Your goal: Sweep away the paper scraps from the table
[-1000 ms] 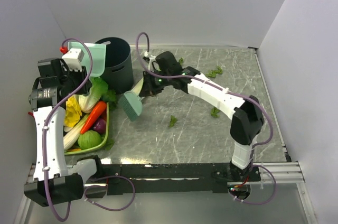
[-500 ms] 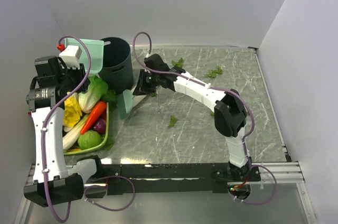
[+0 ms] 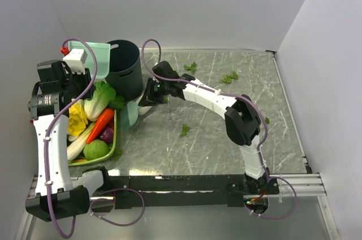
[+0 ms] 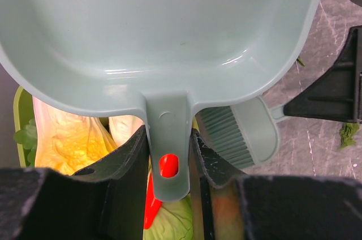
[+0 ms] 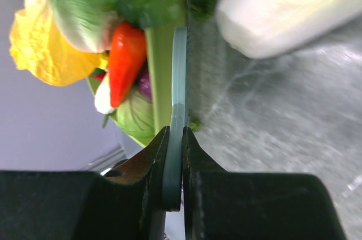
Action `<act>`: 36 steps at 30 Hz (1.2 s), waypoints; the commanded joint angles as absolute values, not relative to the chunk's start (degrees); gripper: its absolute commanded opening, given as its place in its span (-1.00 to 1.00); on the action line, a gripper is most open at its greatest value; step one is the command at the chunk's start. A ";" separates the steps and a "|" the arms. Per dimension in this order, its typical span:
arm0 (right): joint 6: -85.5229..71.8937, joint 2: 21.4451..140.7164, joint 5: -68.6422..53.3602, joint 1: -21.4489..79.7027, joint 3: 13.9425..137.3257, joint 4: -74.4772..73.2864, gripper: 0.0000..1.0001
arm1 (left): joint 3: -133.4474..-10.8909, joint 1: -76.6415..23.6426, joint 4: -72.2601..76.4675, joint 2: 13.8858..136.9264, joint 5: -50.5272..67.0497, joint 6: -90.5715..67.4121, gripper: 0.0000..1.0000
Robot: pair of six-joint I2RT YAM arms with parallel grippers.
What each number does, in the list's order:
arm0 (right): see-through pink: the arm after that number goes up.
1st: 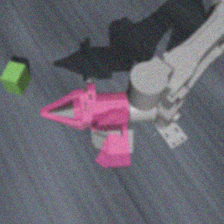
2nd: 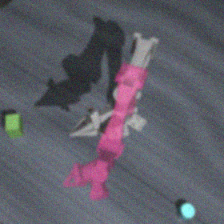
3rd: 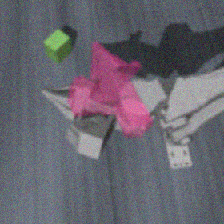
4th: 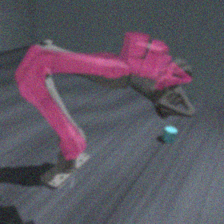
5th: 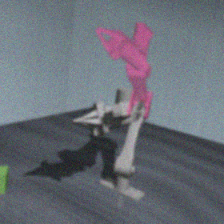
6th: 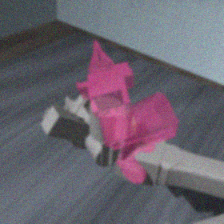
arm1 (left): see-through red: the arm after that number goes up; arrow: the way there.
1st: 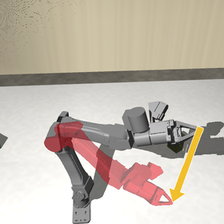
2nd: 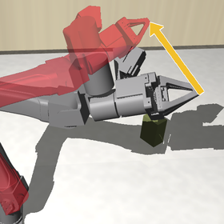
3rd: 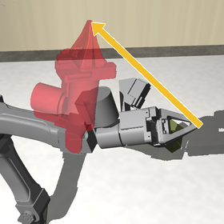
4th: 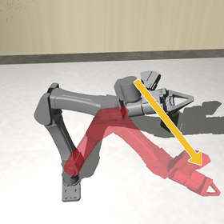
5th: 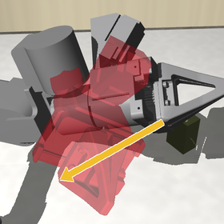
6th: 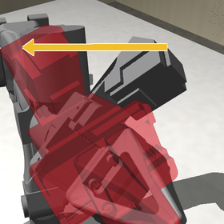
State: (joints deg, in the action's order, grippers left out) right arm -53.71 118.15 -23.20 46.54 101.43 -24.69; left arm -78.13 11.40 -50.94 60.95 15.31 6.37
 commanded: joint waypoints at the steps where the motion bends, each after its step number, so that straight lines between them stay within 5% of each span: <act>1: -56.60 121.11 -24.18 47.81 107.04 -21.44 -1.00 | -79.28 11.60 -50.10 60.38 14.50 5.89 -0.98; 11: -56.25 126.83 -19.78 47.72 110.92 -23.55 -1.00 | -81.12 12.57 -50.98 61.61 14.68 5.98 -0.98; 22: -48.43 111.64 -17.05 47.47 96.87 -34.71 -1.00 | -78.84 13.10 -48.08 62.66 16.96 4.57 -0.98; 27: -41.16 102.50 -19.16 42.28 88.60 -32.87 -1.00 | -78.84 13.10 -47.29 63.54 18.45 4.40 -0.98; 36: -22.60 103.87 -30.74 44.21 94.65 -31.90 -1.00 | -79.89 13.10 -46.93 63.99 18.81 4.22 -0.98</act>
State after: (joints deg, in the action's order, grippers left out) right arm -33.87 103.28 -23.27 42.09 90.06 -32.86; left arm -78.13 12.86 -49.69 64.64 17.72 5.08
